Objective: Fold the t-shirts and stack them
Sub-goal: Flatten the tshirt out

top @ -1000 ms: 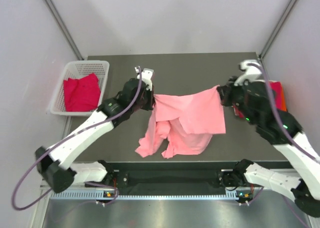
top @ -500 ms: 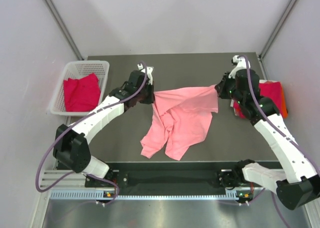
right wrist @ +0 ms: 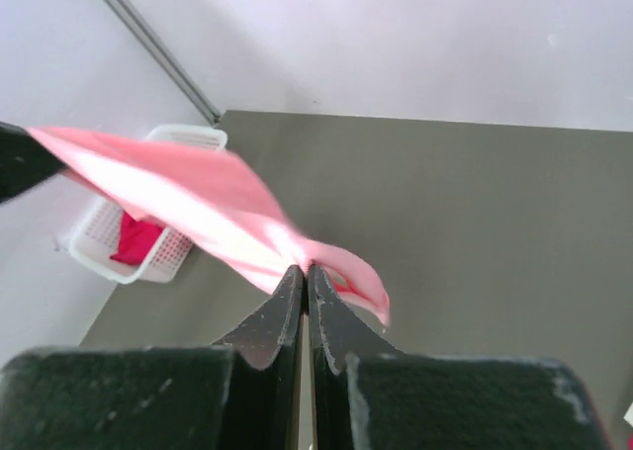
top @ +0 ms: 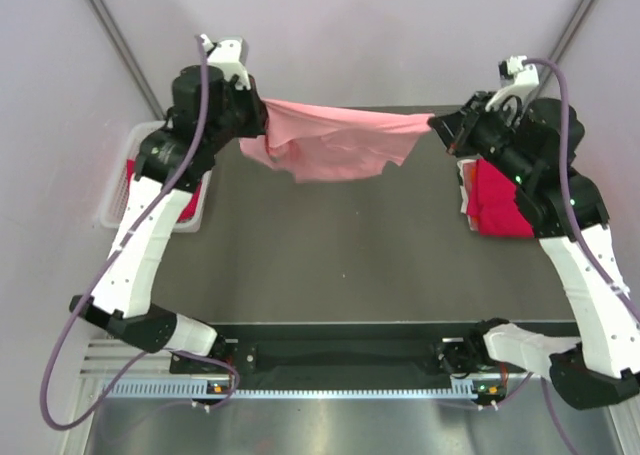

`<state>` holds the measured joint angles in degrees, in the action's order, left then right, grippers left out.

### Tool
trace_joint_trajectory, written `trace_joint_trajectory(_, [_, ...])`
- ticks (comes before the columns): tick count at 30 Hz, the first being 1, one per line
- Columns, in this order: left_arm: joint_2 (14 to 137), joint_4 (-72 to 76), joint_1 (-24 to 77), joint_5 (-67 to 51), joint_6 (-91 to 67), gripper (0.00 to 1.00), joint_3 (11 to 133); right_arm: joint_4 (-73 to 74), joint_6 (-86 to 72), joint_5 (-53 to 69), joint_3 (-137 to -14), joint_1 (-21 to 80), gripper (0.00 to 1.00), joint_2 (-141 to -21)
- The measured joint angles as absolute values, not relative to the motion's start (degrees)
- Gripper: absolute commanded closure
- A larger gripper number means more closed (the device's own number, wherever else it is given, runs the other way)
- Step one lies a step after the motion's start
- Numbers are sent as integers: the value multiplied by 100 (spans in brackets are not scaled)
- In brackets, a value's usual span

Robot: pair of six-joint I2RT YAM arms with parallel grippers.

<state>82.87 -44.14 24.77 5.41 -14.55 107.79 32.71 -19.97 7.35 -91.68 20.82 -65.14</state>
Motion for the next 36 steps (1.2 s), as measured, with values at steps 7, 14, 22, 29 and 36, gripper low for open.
trace_joint_trajectory(7, [7428, -4545, 2692, -272, -1382, 100, 9725, 3385, -2252, 718, -7279, 2073, 100, -5100])
trace_joint_trajectory(14, [8573, -3940, 2790, -928, -1640, 98, 7911, 3524, -2303, 530, -6501, 1796, 86, -5393])
trace_joint_trajectory(22, [10160, -3356, 2893, -1278, -1898, 42, 7885, 2897, -2364, 458, -5784, 1256, 18, -6521])
trace_joint_trajectory(29, [9692, -3068, 2985, -755, -2008, 22, 7636, 2604, -2523, 484, -4534, 1203, 31, -6106])
trace_joint_trajectory(36, [8436, -3089, 2792, 657, -2375, 4, 7133, 2639, -3035, 388, -3328, 1251, 35, -5131])
